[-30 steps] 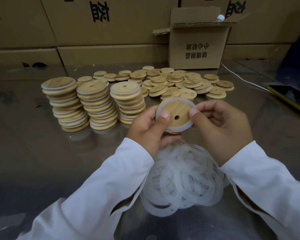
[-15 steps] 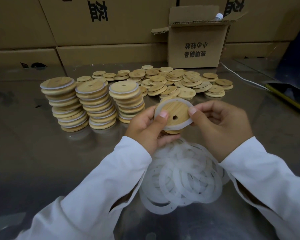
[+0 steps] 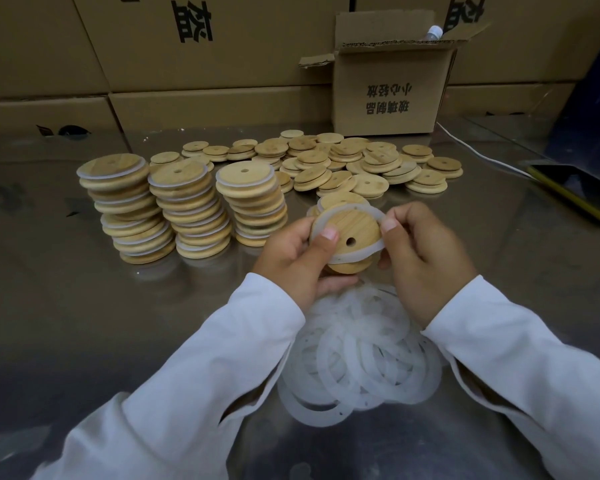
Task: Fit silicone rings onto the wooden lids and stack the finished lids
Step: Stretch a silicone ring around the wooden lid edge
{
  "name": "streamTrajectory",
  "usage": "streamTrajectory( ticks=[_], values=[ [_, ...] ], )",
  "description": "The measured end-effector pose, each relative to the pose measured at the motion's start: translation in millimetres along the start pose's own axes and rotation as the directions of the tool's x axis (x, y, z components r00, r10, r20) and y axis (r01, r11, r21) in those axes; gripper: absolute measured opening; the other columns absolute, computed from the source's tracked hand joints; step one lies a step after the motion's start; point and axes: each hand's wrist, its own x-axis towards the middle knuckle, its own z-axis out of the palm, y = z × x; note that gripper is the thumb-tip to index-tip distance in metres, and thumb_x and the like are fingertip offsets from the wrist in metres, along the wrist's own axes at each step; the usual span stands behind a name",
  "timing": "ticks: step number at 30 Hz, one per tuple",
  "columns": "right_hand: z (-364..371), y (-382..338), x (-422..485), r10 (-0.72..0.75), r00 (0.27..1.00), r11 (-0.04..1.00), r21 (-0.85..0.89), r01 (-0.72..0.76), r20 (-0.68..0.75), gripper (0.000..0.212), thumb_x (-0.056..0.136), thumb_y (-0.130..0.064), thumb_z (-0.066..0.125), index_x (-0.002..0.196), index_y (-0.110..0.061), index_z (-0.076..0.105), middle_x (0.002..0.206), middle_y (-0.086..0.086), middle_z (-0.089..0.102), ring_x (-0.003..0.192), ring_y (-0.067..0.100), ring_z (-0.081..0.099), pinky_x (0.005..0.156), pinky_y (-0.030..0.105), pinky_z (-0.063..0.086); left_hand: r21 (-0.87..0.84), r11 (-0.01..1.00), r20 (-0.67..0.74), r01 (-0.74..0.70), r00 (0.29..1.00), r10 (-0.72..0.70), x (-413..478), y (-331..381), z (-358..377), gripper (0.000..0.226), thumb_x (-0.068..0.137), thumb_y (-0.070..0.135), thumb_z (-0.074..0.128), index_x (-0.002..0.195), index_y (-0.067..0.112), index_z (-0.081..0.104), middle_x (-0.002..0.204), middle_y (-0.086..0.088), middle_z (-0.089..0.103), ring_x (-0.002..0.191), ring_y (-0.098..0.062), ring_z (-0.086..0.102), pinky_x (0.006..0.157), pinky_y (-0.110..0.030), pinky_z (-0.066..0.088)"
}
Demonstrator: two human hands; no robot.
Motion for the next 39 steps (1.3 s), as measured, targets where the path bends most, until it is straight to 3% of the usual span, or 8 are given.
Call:
streamTrajectory(
  ticks=[7, 10, 16, 20, 26, 29, 37, 39],
  values=[
    [0, 0, 5, 0.027, 0.999, 0.988, 0.156, -0.021, -0.037, 0.028, 0.094, -0.016, 0.041, 0.069, -0.019, 0.051, 0.061, -0.003, 0.051, 0.06, 0.014, 0.048, 0.064, 0.029, 0.041, -0.035, 0.997, 0.002, 0.062, 0.998, -0.062, -1, 0, -1, 0.017, 0.093, 0.014, 0.046, 0.094, 0.015, 0.063, 0.09, -0.008, 0.068, 0.077, -0.018, 0.07, 0.059, -0.027, 0.057],
    [0, 0, 6, 0.043, 0.998, 0.979, 0.201, -0.033, -0.044, 0.033, 0.094, -0.014, 0.04, 0.066, -0.02, 0.055, 0.06, -0.004, 0.053, 0.051, 0.007, 0.047, 0.057, 0.022, 0.042, -0.034, 0.998, -0.027, 0.062, 0.998, -0.063, -1, 0, -2, 0.018, 0.093, 0.014, 0.046, 0.091, 0.017, 0.063, 0.086, -0.007, 0.068, 0.073, -0.016, 0.07, 0.056, -0.026, 0.056],
    [0, 1, 6, 0.032, 0.999, 0.973, 0.231, -0.022, -0.038, 0.023, 0.089, -0.021, 0.05, 0.067, -0.023, 0.055, 0.057, -0.01, 0.053, 0.051, 0.005, 0.048, 0.055, 0.016, 0.041, -0.008, 0.998, -0.032, 0.055, 0.998, -0.055, -1, 0, -1, 0.017, 0.093, 0.015, 0.046, 0.092, 0.018, 0.063, 0.088, -0.007, 0.068, 0.075, -0.017, 0.07, 0.057, -0.026, 0.057],
    [0, 0, 3, 0.0, 1.0, 0.986, 0.168, 0.004, -0.023, 0.013, 0.072, -0.03, 0.067, 0.07, -0.027, 0.054, 0.064, -0.009, 0.055, 0.057, 0.009, 0.048, 0.056, 0.019, 0.044, -0.013, 0.998, -0.014, 0.054, 0.998, -0.054, -1, 1, -2, 0.018, 0.094, 0.014, 0.045, 0.094, 0.016, 0.063, 0.087, -0.006, 0.069, 0.076, -0.017, 0.07, 0.057, -0.025, 0.057],
    [-4, 2, 6, 0.004, 0.997, 0.995, 0.104, 0.003, -0.073, 0.016, 0.081, -0.025, 0.062, 0.066, -0.027, 0.057, 0.064, -0.008, 0.058, 0.063, 0.022, 0.056, 0.062, 0.027, 0.046, -0.028, 0.998, -0.036, 0.065, 0.997, -0.066, -1, 3, -3, 0.018, 0.093, 0.014, 0.046, 0.089, 0.016, 0.063, 0.084, -0.006, 0.069, 0.072, -0.016, 0.07, 0.057, -0.026, 0.057],
    [-8, 4, 8, 0.03, 0.994, 0.997, 0.075, -0.022, -0.104, 0.016, 0.081, -0.029, 0.058, 0.065, -0.028, 0.058, 0.058, -0.014, 0.057, 0.062, 0.014, 0.055, 0.061, 0.018, 0.044, -0.029, 0.998, -0.055, 0.062, 0.996, -0.064, 0, 4, -4, 0.018, 0.093, 0.014, 0.047, 0.088, 0.017, 0.064, 0.088, -0.008, 0.069, 0.075, -0.018, 0.07, 0.056, -0.026, 0.057],
    [-13, 6, 11, 0.046, 0.993, 0.998, 0.057, -0.04, -0.105, 0.017, 0.083, -0.024, 0.059, 0.068, -0.03, 0.063, 0.066, -0.016, 0.062, 0.067, -0.002, 0.056, 0.062, 0.006, 0.041, -0.048, 0.997, -0.065, 0.059, 0.996, -0.062, 1, 5, -4, 0.016, 0.092, 0.015, 0.047, 0.09, 0.017, 0.063, 0.101, -0.015, 0.065, 0.088, -0.028, 0.067, 0.058, -0.027, 0.058],
    [-14, 6, 11, 0.051, 0.993, 0.998, 0.052, -0.046, -0.103, 0.017, 0.084, -0.027, 0.057, 0.068, -0.028, 0.063, 0.067, -0.014, 0.063, 0.069, 0.001, 0.058, 0.065, 0.011, 0.043, -0.042, 0.997, -0.066, 0.058, 0.996, -0.061, 1, 5, -4, 0.016, 0.092, 0.014, 0.047, 0.09, 0.016, 0.063, 0.101, -0.015, 0.065, 0.089, -0.028, 0.067, 0.058, -0.027, 0.058]
  ],
)
